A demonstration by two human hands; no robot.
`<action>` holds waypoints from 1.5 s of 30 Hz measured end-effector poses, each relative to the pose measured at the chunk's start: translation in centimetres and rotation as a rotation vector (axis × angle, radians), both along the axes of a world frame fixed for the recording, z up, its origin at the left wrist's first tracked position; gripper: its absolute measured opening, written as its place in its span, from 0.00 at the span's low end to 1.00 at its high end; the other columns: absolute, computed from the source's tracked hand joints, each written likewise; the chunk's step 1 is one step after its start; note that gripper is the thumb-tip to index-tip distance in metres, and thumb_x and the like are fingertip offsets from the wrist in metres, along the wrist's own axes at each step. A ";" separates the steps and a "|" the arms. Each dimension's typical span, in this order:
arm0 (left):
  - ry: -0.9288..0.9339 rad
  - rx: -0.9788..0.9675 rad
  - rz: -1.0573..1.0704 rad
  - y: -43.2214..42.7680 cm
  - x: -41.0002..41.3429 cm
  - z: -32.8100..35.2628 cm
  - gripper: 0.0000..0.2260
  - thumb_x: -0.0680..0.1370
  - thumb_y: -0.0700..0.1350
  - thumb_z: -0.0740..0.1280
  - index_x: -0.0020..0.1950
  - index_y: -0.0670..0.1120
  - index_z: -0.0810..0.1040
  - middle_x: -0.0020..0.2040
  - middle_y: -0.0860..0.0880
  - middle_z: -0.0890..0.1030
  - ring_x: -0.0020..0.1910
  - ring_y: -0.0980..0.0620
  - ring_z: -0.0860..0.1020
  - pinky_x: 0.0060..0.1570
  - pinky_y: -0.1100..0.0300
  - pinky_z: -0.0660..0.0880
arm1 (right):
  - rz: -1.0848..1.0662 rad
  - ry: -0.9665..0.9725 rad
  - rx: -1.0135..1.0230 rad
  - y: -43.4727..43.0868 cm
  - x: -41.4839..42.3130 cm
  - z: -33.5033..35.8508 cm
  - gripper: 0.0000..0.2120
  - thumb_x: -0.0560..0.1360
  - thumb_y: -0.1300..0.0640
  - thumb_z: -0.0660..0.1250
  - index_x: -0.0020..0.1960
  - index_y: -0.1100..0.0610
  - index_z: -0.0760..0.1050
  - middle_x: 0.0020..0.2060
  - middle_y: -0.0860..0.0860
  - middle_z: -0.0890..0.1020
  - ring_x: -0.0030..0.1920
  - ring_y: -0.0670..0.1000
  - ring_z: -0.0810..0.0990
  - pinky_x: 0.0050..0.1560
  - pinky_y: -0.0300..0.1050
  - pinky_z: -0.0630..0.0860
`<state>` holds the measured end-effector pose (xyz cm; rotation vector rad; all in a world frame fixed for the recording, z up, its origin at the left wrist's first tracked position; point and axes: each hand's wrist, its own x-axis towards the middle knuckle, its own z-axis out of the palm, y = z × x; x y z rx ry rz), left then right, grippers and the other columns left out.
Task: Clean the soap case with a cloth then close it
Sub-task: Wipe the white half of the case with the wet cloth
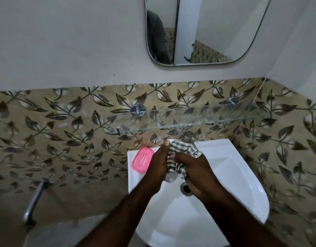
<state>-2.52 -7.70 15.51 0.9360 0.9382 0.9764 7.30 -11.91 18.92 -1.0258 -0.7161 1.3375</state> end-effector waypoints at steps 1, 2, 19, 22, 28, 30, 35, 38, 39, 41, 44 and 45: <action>0.001 0.023 0.024 0.2 0.1 0.0 0.23 0.79 0.59 0.58 0.57 0.41 0.81 0.44 0.46 0.86 0.41 0.50 0.84 0.39 0.60 0.80 | -0.013 0.015 0.009 0.6 0.1 0.4 0.15 0.71 0.75 0.62 0.56 0.68 0.78 0.53 0.69 0.81 0.53 0.68 0.81 0.53 0.60 0.79; -0.008 0.032 0.058 0.1 0.2 0.3 0.27 0.76 0.62 0.59 0.59 0.41 0.80 0.47 0.45 0.86 0.44 0.49 0.84 0.42 0.59 0.80 | -0.019 0.016 0.024 1.1 0.1 0.8 0.15 0.71 0.75 0.61 0.55 0.69 0.79 0.52 0.69 0.81 0.53 0.68 0.81 0.53 0.61 0.78; -0.086 -0.055 0.088 1.2 2.2 0.7 0.28 0.76 0.63 0.58 0.55 0.41 0.82 0.47 0.41 0.86 0.45 0.46 0.85 0.41 0.57 0.81 | 0.131 -0.249 0.068 0.9 2.6 0.2 0.10 0.75 0.69 0.66 0.52 0.61 0.82 0.47 0.61 0.85 0.45 0.60 0.84 0.44 0.50 0.81; -0.087 -0.053 0.117 1.1 2.1 0.5 0.31 0.75 0.64 0.58 0.59 0.38 0.80 0.51 0.38 0.85 0.50 0.43 0.84 0.44 0.56 0.81 | 0.283 -0.356 0.012 0.3 3.3 -0.6 0.08 0.72 0.65 0.68 0.50 0.62 0.82 0.45 0.68 0.83 0.42 0.62 0.82 0.41 0.57 0.75; -0.223 -0.074 0.076 0.5 3.7 0.3 0.25 0.77 0.59 0.58 0.55 0.38 0.79 0.40 0.44 0.86 0.38 0.50 0.85 0.36 0.60 0.80 | 0.080 -0.247 0.087 2.4 3.6 1.4 0.11 0.73 0.71 0.64 0.53 0.63 0.81 0.48 0.60 0.85 0.48 0.57 0.85 0.48 0.50 0.81; -0.175 -0.049 0.075 0.9 3.2 0.6 0.27 0.74 0.62 0.60 0.55 0.40 0.82 0.48 0.42 0.86 0.47 0.47 0.85 0.44 0.57 0.81 | 0.117 -0.317 0.068 1.4 3.7 0.5 0.10 0.73 0.69 0.66 0.52 0.61 0.81 0.45 0.59 0.86 0.45 0.58 0.85 0.42 0.47 0.79; -0.107 0.048 0.072 1.7 3.4 1.9 0.28 0.77 0.61 0.61 0.61 0.39 0.79 0.53 0.39 0.84 0.51 0.45 0.83 0.49 0.53 0.80 | 0.159 -0.137 0.043 2.6 4.8 1.9 0.09 0.73 0.70 0.65 0.51 0.64 0.81 0.46 0.66 0.84 0.47 0.67 0.83 0.48 0.61 0.78; -0.190 0.018 0.060 1.6 4.2 2.1 0.22 0.77 0.57 0.60 0.56 0.41 0.80 0.46 0.43 0.86 0.42 0.49 0.84 0.40 0.59 0.80 | 0.070 -0.033 0.075 3.3 4.6 3.2 0.11 0.74 0.71 0.64 0.52 0.64 0.81 0.48 0.63 0.85 0.47 0.62 0.84 0.51 0.59 0.79; -0.200 0.013 0.061 1.6 4.1 2.2 0.22 0.76 0.57 0.60 0.56 0.41 0.81 0.47 0.42 0.86 0.43 0.48 0.85 0.41 0.58 0.80 | 0.076 -0.092 0.099 2.9 4.4 2.8 0.11 0.73 0.69 0.66 0.53 0.63 0.82 0.48 0.63 0.85 0.48 0.63 0.84 0.52 0.61 0.78; -0.191 0.010 0.079 1.7 3.4 2.3 0.24 0.77 0.59 0.61 0.59 0.41 0.80 0.54 0.38 0.84 0.53 0.42 0.83 0.51 0.52 0.80 | 0.184 -0.273 0.101 1.5 4.5 1.5 0.10 0.69 0.64 0.68 0.50 0.62 0.82 0.45 0.63 0.85 0.46 0.66 0.83 0.47 0.68 0.75; -0.148 -0.001 0.118 1.7 3.3 2.3 0.27 0.76 0.62 0.63 0.61 0.40 0.80 0.56 0.35 0.82 0.57 0.38 0.81 0.58 0.46 0.78 | 0.359 -0.357 0.087 1.4 5.5 1.6 0.08 0.70 0.66 0.66 0.47 0.65 0.80 0.39 0.64 0.82 0.39 0.62 0.79 0.40 0.64 0.72; -0.147 -0.003 0.102 1.6 3.5 2.3 0.28 0.76 0.62 0.61 0.60 0.39 0.80 0.55 0.37 0.83 0.54 0.40 0.82 0.54 0.49 0.80 | 0.330 -0.313 0.087 2.0 5.5 2.3 0.08 0.71 0.68 0.65 0.48 0.65 0.81 0.41 0.65 0.83 0.40 0.63 0.81 0.42 0.64 0.75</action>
